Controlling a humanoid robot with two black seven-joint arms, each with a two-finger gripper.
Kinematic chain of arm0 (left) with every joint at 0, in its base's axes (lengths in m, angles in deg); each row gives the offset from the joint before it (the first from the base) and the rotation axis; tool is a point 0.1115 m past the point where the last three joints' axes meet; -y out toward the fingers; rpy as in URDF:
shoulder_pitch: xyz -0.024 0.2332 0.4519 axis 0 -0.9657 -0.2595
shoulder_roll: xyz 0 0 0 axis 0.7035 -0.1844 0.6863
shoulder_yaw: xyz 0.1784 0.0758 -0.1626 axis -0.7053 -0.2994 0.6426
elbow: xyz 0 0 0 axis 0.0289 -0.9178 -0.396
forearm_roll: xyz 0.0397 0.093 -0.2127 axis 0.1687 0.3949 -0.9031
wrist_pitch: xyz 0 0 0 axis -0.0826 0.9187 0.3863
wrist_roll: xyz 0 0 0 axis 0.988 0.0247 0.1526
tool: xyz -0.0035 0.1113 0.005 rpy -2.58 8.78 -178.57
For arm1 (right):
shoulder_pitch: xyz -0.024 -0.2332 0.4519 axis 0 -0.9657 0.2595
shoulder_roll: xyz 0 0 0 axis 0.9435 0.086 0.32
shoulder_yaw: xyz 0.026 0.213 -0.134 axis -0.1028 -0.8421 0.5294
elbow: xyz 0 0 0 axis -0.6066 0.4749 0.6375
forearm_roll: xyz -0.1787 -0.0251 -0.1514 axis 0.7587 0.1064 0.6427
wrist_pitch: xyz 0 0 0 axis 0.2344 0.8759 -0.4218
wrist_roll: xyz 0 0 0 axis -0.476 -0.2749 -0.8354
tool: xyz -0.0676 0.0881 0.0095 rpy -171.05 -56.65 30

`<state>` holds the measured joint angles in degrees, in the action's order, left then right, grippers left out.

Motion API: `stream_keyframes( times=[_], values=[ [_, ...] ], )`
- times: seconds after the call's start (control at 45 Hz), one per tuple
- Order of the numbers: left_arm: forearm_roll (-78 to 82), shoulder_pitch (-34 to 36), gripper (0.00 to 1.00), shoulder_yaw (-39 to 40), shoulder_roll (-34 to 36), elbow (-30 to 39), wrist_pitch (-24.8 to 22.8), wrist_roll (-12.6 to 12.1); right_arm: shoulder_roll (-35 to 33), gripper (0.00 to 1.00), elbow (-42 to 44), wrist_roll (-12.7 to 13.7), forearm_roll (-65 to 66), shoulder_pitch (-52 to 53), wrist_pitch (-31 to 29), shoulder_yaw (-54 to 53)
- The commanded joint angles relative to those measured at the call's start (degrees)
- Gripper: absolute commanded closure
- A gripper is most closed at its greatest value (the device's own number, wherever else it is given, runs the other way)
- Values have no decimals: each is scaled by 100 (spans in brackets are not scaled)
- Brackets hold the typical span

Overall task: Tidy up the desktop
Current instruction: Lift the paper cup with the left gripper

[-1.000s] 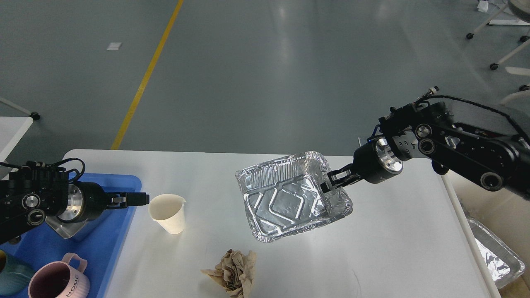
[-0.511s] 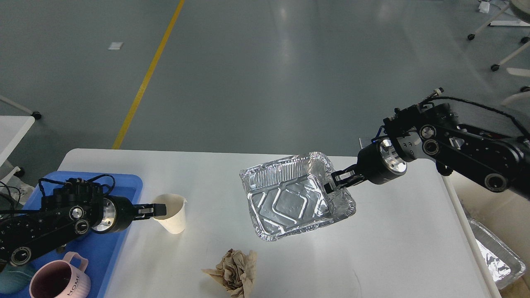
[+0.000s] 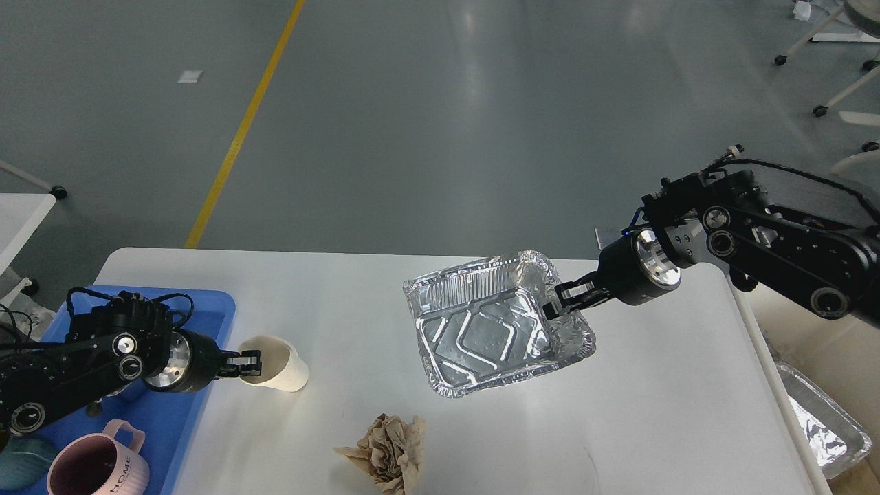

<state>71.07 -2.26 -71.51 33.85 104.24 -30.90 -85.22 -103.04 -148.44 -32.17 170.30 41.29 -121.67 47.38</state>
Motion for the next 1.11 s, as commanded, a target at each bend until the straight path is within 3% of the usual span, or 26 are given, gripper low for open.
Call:
stream_keyframes(
  times=[0.0,0.2,0.378,0.4,0.511,0.644,0.822,1.088],
  values=[
    [-1,-5,100,143,25,9,-41,27,0,100,0,0,1,-35,3,4],
    [-27,-5,100,406,236,114,-216,97,0,100,9,-9,1,-44,3,4],
    [-168,-14,100,1031,843,396,-788,431,-9,100,9,-9,1,-53,3,4],
    [-263,-14,100,1362,1147,579,-1136,588,-9,100,9,-9,1,-79,3,4],
    [-466,-14,100,2128,1738,887,-1832,914,-9,100,9,-9,1,-79,3,13],
    [-712,21,100,3095,2064,958,-2562,1072,-9,100,9,-9,1,-88,3,13],
    [-800,118,100,4159,1924,958,-2631,1072,-8,100,9,-9,1,-79,3,13],
    [-809,1119,100,4081,879,879,-2631,1064,-53,100,9,-9,1,-79,3,-5]
  ],
)
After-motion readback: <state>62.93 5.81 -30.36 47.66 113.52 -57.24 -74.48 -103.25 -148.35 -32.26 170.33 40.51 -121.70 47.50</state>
